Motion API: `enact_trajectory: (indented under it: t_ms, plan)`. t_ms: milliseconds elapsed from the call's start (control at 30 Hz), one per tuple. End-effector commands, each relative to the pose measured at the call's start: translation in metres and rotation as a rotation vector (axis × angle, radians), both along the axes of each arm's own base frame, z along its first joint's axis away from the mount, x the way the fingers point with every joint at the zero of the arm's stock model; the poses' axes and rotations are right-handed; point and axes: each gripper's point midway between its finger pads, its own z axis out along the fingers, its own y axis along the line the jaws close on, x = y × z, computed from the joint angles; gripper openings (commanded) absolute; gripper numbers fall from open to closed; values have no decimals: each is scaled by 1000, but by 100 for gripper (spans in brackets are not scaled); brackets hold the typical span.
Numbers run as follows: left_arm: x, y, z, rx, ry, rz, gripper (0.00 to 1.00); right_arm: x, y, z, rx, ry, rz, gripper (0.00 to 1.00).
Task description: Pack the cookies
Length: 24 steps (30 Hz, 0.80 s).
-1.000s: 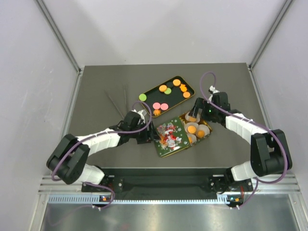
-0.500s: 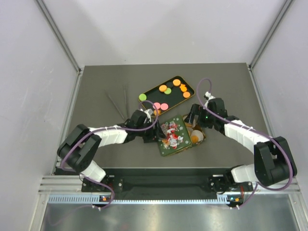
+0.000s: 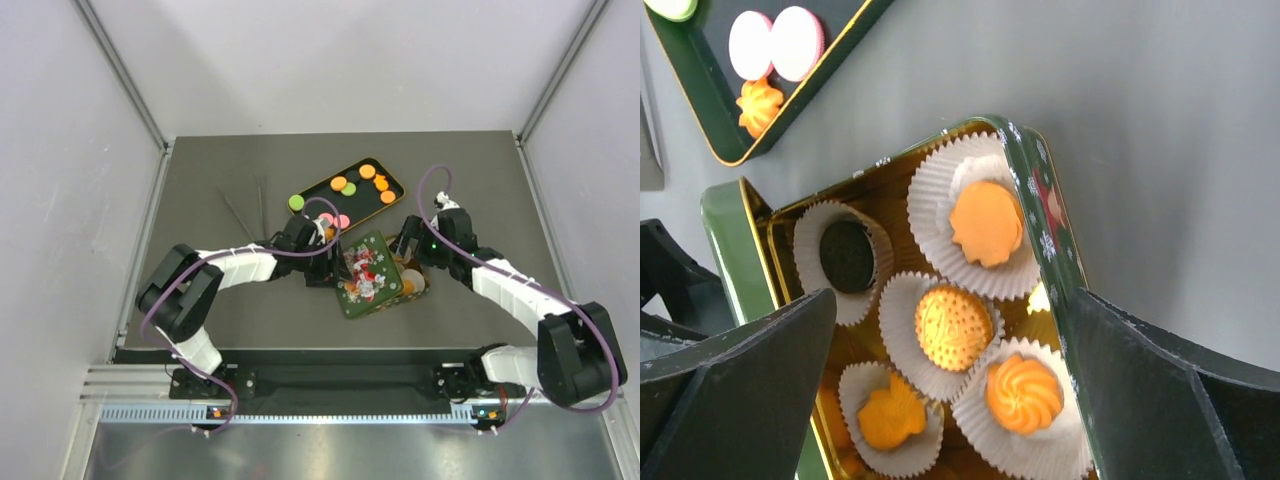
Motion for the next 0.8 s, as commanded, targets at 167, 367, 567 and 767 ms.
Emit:
enact_trajectory:
  t_ms: [167,367,567,767]
  plan:
    - [16,-9,9,1,-86,-12,72,-1,-4,21,82,-58,-69,100]
    - [20,-12,16,-1,-101,-18,71,2,-21,19,84,-47,-145,100]
    - [20,-11,18,11,-96,-21,71,4,-31,32,91,-99,-161,100]
    - [20,-11,17,13,-94,-21,71,3,-16,40,129,-134,-45,100]
